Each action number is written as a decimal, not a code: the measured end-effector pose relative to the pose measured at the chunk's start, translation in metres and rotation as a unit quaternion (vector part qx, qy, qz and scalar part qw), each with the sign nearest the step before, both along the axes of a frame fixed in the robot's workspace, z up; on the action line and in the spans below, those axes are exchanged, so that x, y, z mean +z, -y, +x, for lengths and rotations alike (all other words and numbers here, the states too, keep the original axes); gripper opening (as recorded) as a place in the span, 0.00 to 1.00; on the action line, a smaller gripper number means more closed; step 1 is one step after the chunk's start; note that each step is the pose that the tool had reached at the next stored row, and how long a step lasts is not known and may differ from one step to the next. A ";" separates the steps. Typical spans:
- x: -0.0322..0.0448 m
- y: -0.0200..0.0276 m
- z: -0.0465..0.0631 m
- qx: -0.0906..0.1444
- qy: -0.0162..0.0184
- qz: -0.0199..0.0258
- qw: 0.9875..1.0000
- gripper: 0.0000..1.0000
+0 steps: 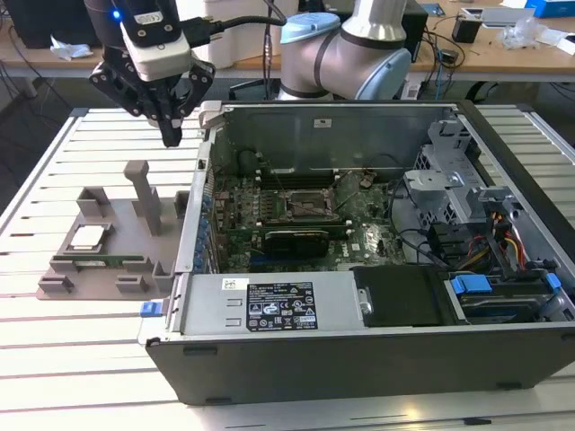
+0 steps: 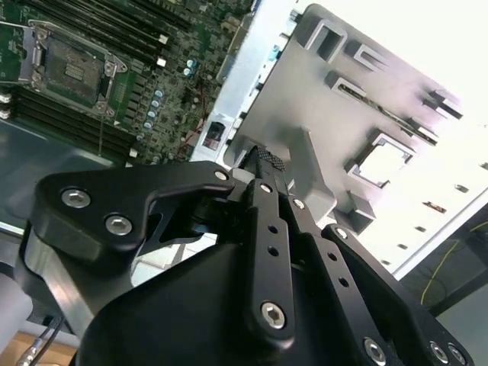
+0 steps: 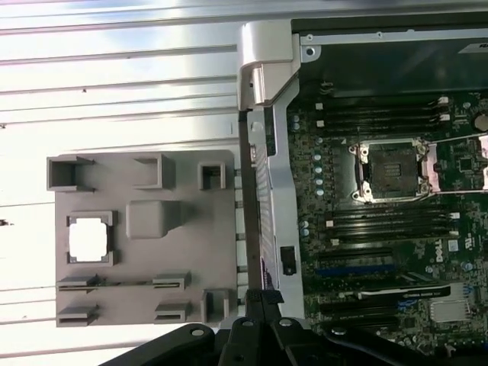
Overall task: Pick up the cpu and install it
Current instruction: 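Reach for the cpu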
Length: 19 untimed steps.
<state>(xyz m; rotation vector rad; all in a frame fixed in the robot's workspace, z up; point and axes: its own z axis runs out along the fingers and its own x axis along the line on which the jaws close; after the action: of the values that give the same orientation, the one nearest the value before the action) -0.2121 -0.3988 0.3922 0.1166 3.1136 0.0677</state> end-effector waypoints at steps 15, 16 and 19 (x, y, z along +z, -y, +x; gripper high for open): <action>-0.0006 0.0000 -0.030 0.000 0.000 0.000 1.000 0.11; -0.0006 0.0000 -0.031 0.000 0.000 0.000 1.000 0.11; -0.0008 0.0000 -0.037 0.000 0.000 0.000 1.000 0.11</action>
<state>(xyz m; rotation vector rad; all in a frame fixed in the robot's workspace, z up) -0.2492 -0.3989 0.3915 0.1165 3.1137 0.0671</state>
